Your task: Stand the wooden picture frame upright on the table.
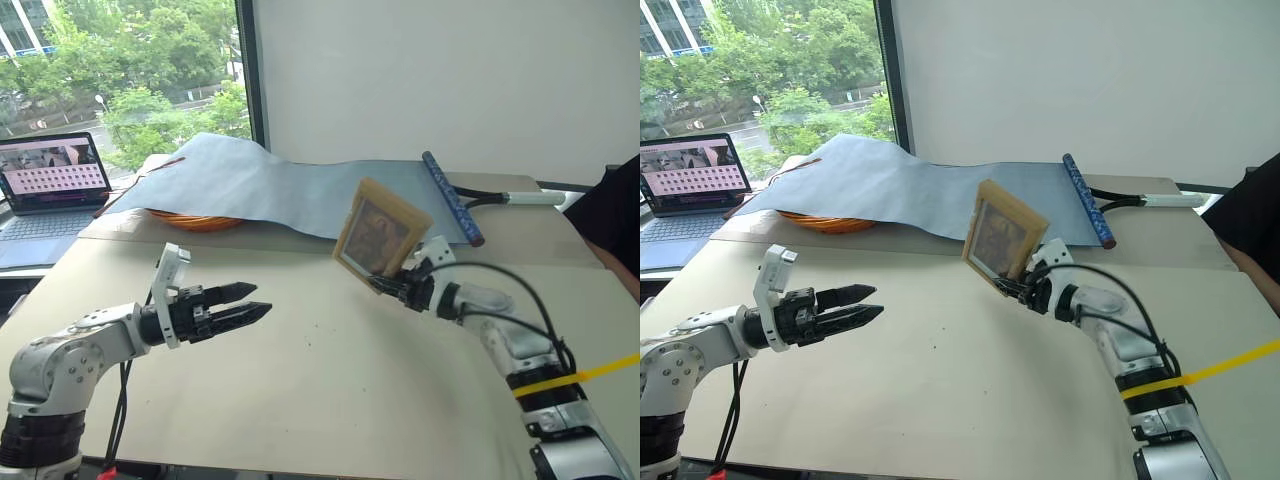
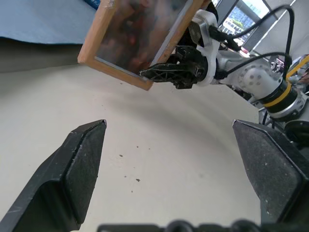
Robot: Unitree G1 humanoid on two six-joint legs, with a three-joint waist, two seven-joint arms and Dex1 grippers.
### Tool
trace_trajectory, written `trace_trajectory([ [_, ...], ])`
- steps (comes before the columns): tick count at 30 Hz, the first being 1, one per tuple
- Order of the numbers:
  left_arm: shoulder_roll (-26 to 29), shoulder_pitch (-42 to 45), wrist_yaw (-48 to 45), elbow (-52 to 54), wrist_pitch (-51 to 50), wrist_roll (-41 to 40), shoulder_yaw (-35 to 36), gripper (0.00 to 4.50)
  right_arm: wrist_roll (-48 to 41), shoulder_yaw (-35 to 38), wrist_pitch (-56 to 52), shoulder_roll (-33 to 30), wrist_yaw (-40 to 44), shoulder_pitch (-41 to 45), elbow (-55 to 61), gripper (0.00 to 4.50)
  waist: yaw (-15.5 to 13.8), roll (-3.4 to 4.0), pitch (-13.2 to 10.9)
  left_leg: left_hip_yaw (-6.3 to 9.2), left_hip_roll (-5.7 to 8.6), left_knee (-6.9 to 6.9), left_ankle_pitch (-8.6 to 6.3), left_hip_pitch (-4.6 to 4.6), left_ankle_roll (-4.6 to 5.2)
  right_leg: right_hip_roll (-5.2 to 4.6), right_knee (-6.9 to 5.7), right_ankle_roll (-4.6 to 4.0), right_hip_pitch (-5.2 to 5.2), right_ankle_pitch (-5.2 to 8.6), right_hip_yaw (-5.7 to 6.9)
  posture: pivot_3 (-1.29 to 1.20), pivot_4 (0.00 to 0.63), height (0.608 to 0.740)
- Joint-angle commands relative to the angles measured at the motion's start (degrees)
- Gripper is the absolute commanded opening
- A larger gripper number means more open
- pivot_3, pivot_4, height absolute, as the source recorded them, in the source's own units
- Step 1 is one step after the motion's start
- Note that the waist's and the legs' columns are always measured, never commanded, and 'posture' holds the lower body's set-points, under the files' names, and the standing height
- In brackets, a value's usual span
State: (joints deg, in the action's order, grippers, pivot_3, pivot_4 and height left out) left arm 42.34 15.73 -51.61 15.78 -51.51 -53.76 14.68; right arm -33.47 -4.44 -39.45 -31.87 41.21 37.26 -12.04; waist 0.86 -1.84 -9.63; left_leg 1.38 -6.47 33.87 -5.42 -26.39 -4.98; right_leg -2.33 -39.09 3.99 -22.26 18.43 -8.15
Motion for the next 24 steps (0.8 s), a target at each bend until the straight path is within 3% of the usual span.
trace_trajectory([
  [1,0.58,-0.39,-0.81,2.02,2.37,1.75,-0.82,4.5,-2.12,1.16,-7.96,-0.64,3.52,2.14,-1.35,1.21,-0.04,0.0,0.0,0.01,0.0,-0.02,0.0,0.0,0.0,0.0,0.01,-0.01,0.0,0.02,0.01,0.0,0.15,0.698],
  [14,0.66,-2.22,-1.1,2.41,2.67,1.64,-0.21,4.5,0.21,-2.71,-14.55,2.36,9.66,-1.9,-1.24,1.21,0.01,-0.01,0.01,0.01,0.0,-0.02,-0.02,-0.02,0.02,0.0,0.02,-0.01,0.01,0.05,0.03,0.0,0.15,0.698],
  [19,0.53,-1.78,-0.81,1.99,3.16,2.6,-0.93,4.5,4.85,-4.32,-8.46,2.8,9.11,-4.69,1.06,1.21,0.46,0.0,0.02,0.01,0.0,-0.03,-0.02,0.0,0.02,0.0,0.02,-0.02,0.01,0.06,0.04,0.0,0.15,0.698],
  [21,0.67,-1.51,-1.03,1.84,3.25,2.77,-1.18,4.5,5.07,-3.26,-7.65,3.38,8.75,-5.08,1.38,2.25,0.58,0.0,0.03,0.01,0.0,-0.03,-0.02,0.0,0.02,0.01,0.02,-0.02,0.0,0.07,0.04,0.0,0.15,0.698],
  [24,0.92,-0.97,-1.4,1.39,3.53,3.17,-1.64,4.5,4.38,-1.28,-8.25,3.42,8.94,-5.54,2.9,3.16,0.6,0.01,0.02,0.01,0.0,-0.02,-0.02,0.0,0.01,0.01,0.02,-0.02,0.01,0.07,0.05,0.0,0.15,0.698],
])
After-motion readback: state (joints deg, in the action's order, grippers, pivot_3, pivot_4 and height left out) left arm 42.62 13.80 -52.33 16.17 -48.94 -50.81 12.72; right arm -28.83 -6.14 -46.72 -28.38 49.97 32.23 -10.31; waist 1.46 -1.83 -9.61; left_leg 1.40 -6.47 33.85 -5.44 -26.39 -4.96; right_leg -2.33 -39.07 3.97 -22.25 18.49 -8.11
